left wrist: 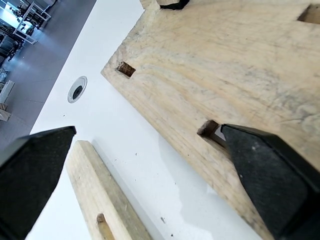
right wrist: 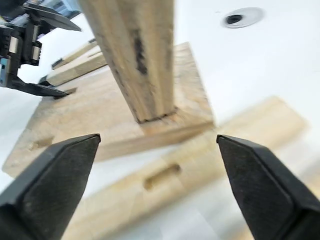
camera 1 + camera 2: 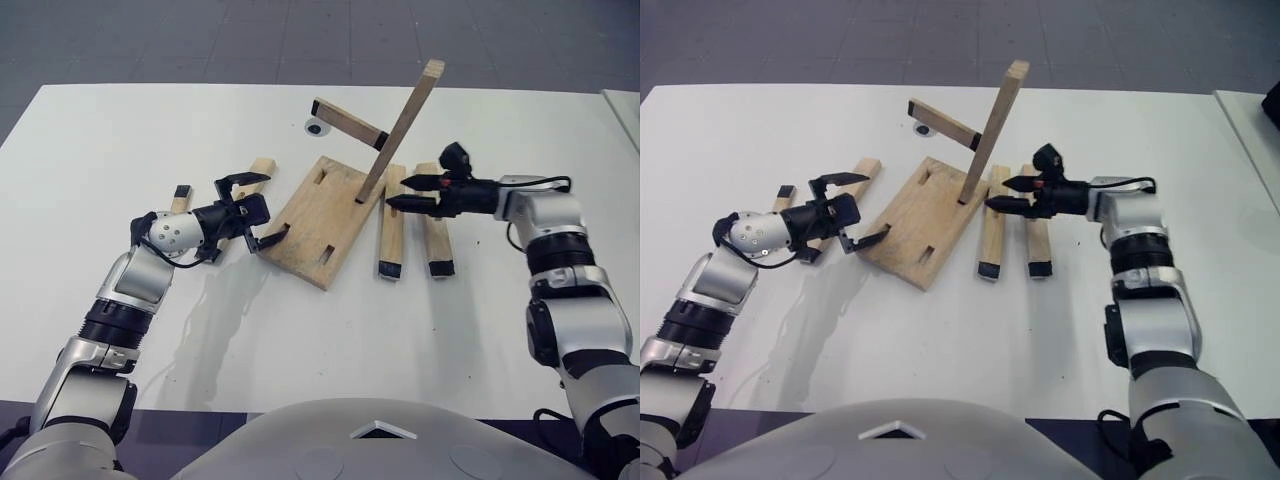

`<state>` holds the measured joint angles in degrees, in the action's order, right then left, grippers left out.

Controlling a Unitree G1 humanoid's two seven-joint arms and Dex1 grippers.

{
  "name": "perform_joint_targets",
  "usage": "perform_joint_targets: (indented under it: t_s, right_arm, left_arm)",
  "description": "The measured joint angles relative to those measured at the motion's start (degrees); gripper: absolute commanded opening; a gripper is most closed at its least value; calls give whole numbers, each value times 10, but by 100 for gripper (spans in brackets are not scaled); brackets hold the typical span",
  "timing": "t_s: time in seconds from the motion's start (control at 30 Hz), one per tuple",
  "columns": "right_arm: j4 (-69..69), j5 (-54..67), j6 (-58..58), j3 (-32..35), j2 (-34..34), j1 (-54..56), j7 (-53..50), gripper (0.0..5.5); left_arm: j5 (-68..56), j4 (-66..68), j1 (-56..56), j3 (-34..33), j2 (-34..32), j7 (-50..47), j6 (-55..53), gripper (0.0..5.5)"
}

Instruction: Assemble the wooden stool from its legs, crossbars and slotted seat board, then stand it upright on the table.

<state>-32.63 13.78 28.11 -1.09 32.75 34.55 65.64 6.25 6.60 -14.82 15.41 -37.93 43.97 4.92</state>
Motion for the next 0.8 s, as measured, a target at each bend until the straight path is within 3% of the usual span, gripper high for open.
perform_joint_targets:
  t_s: [0.07, 0.17, 0.4, 0.53, 0.67, 0.8]
  right_arm:
    - [60, 2, 23, 44, 30, -13, -55, 535]
    - [106, 39, 44, 125, 27, 16, -147, 538]
    - [96, 145, -16, 213, -92, 273, -295, 538]
    - [11, 143, -69, 192, -126, 358, -294, 538]
    - [-1, 112, -16, 108, -167, 257, -272, 538]
    - [100, 101, -16, 67, -159, 178, -273, 538]
  left_arm:
    - [-1, -6, 8, -6, -1, -2, 0, 540]
    - [-9, -14, 22, -16, -5, -7, -2, 540]
    - [-12, -31, 34, -19, -6, -17, -13, 540]
    - [-10, -29, 28, -12, 0, -21, -14, 540]
    - [-9, -30, 26, -11, 1, -23, -14, 540]
    - [-8, -29, 28, -12, 3, -33, -17, 540]
